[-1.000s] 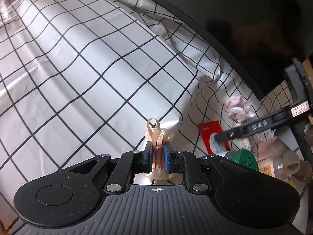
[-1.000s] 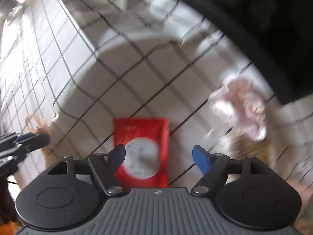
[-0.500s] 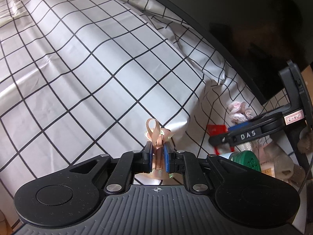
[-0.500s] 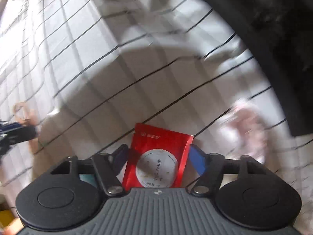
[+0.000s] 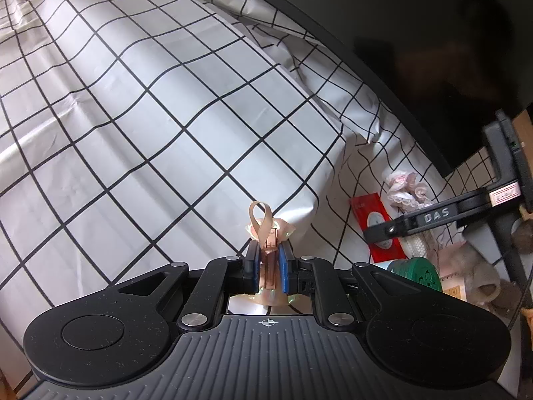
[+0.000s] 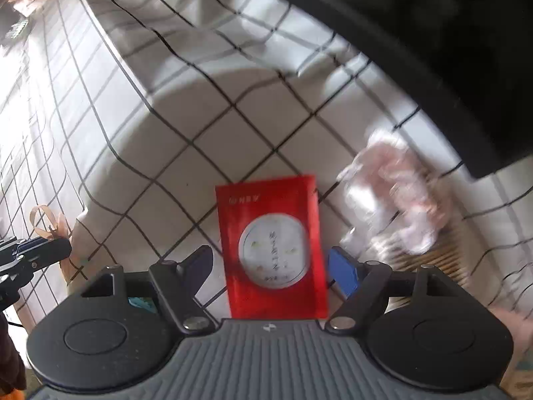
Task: Organize soft objects
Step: 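Lift the red tea packet off the table with the right tool, then carry the ribbon bow in the left tool while the right tool carries the red packet toward the pink box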
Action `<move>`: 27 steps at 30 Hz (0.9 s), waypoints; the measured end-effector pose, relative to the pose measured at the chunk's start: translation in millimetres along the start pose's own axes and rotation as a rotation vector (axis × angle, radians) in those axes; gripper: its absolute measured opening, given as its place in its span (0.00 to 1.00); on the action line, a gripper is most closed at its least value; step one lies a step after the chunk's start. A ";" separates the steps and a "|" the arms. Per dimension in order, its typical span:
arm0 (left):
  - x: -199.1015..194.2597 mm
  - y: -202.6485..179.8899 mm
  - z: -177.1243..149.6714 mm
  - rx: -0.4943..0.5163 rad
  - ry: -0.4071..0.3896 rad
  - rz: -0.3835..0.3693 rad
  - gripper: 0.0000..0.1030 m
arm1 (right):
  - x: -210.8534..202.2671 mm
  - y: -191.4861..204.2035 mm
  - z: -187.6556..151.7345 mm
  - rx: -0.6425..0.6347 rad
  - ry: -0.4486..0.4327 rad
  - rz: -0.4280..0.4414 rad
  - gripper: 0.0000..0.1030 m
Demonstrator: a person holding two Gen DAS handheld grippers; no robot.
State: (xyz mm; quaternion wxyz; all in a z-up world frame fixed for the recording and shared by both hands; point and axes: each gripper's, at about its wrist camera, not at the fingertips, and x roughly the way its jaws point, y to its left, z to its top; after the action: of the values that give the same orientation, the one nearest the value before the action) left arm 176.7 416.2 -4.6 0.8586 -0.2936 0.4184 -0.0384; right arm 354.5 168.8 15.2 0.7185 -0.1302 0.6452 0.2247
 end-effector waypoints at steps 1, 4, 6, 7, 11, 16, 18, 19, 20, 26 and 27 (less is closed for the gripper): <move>0.1 0.5 0.0 -0.001 0.000 0.002 0.14 | 1.7 2.7 -1.2 -0.009 -0.009 0.002 0.84; 1.1 1.6 0.1 -0.005 0.001 0.003 0.14 | 13.6 19.1 -10.3 -0.074 -0.026 -0.039 0.90; 1.3 0.6 0.2 -0.003 0.002 0.000 0.14 | 10.2 27.8 -18.1 -0.115 -0.042 -0.048 0.87; 0.9 0.0 0.1 0.000 0.002 -0.002 0.14 | 8.3 29.6 -19.7 -0.133 -0.040 -0.046 0.80; -2.2 -0.7 0.1 0.002 -0.004 0.000 0.14 | -9.6 29.3 -22.8 -0.151 -0.039 -0.042 0.50; -10.5 -4.7 -3.7 0.013 -0.017 -0.008 0.14 | -31.5 15.5 -22.6 -0.110 -0.049 -0.034 0.49; -16.0 -5.4 -6.5 0.014 -0.023 -0.006 0.14 | -43.2 10.8 -24.3 -0.101 -0.059 -0.019 0.49; -19.3 -5.5 -8.1 0.013 -0.027 -0.003 0.14 | -52.3 9.4 -25.7 -0.103 -0.070 -0.016 0.49; -22.4 -5.8 -9.6 0.012 -0.031 0.000 0.14 | -59.4 11.0 -26.6 -0.107 -0.082 -0.013 0.49; -53.8 -18.1 -22.1 0.034 -0.037 -0.013 0.14 | -138.7 11.8 -45.7 -0.094 -0.199 0.045 0.50; -61.1 -22.9 -24.1 0.043 -0.033 -0.018 0.14 | -154.4 11.8 -54.3 -0.093 -0.226 0.058 0.50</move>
State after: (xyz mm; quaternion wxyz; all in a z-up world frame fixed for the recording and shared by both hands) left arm 123.5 405.0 38.7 0.8710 -0.2797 0.4007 -0.0505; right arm 291.3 129.2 161.3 0.7731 -0.1186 0.5523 0.2886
